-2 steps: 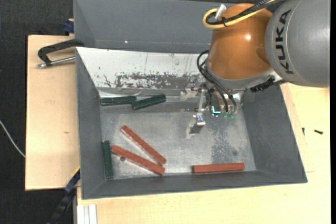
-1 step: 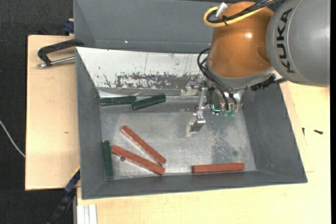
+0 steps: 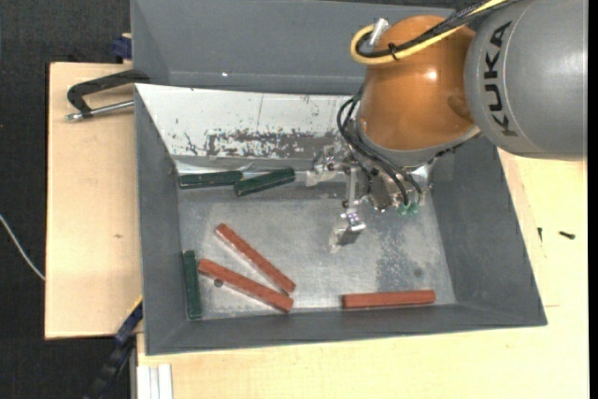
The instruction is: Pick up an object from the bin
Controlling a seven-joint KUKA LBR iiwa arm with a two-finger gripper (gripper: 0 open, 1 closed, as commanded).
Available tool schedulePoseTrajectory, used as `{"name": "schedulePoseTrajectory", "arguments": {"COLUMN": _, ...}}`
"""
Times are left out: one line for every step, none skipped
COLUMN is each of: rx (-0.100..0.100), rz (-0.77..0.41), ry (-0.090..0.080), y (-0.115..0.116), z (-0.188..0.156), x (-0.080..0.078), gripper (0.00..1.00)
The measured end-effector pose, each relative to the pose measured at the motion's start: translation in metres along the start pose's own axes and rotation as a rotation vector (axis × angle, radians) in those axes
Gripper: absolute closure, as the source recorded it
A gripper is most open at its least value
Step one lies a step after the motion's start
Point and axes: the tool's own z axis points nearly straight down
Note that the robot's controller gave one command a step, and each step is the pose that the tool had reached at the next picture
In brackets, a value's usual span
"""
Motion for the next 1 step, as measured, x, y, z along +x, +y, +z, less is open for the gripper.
{"name": "schedulePoseTrajectory", "arguments": {"rx": 0.000, "rz": -0.181, "ry": -0.005, "y": 0.0192, "z": 0.0561, "x": 0.0066, "gripper": 0.00}}
